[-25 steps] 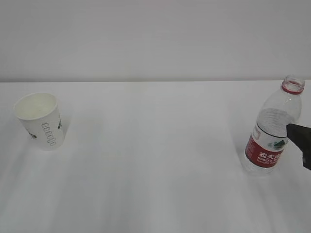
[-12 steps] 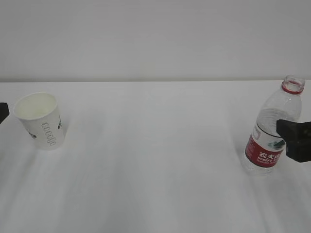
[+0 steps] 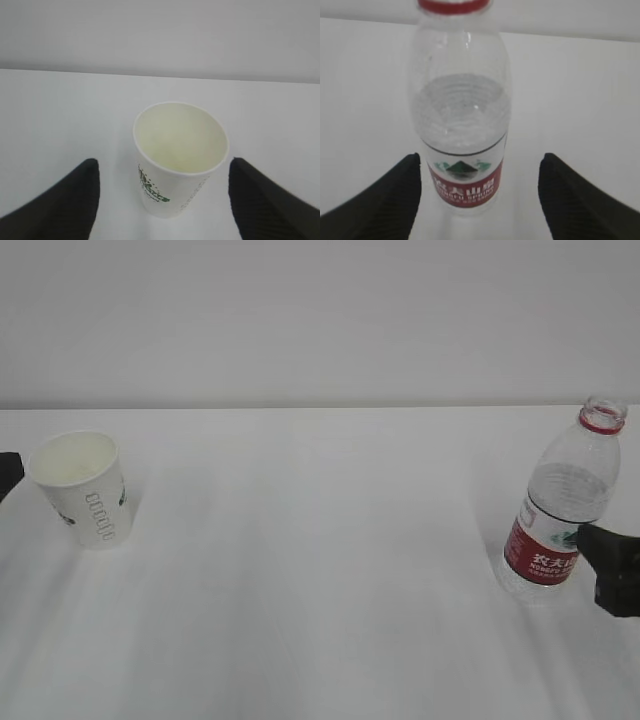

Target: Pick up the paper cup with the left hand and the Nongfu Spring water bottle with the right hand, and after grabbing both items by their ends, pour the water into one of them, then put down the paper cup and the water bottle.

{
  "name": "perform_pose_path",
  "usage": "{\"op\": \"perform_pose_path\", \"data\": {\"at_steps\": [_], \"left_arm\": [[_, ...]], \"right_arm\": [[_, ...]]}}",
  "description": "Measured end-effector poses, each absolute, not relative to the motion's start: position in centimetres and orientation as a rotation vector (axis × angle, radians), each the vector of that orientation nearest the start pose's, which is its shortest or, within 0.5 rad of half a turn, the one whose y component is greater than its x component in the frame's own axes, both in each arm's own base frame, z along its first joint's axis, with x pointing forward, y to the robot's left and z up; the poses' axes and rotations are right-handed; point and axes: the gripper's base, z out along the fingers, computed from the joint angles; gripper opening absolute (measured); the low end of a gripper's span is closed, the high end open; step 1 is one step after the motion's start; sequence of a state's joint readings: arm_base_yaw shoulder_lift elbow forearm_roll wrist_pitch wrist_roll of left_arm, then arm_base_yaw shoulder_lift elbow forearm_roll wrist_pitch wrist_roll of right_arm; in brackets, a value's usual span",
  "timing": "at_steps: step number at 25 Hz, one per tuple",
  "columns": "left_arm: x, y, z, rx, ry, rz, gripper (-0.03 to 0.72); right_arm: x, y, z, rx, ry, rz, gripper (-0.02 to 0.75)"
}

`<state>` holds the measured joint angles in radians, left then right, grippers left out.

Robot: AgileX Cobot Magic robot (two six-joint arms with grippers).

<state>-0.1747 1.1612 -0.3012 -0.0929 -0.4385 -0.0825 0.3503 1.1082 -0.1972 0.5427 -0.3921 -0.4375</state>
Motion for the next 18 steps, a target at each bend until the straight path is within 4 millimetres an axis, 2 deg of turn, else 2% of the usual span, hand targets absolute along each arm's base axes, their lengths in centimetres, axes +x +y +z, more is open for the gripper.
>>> {"op": "perform_pose_path", "data": {"at_steps": [5, 12, 15, 18], "left_arm": [[20.2, -3.8, 20.3, 0.01, 1.938, -0.209, 0.587], [20.3, -5.0, 18.8, 0.064, 1.989, -0.233, 0.587], [19.6, -5.0, 17.5, 0.077, 1.989, -0.232, 0.587], [18.0, -4.5, 16.0, 0.059, 1.976, -0.235, 0.587]], "right_arm": [[15.4, 3.9, 16.6, -0.169, 2.046, 0.088, 0.552], [14.9, 4.0, 16.2, -0.181, 2.019, 0.113, 0.552], [15.0, 4.1, 15.8, -0.187, 2.036, 0.118, 0.552], [15.2, 4.2, 15.2, -0.185, 2.076, 0.117, 0.552]]}}
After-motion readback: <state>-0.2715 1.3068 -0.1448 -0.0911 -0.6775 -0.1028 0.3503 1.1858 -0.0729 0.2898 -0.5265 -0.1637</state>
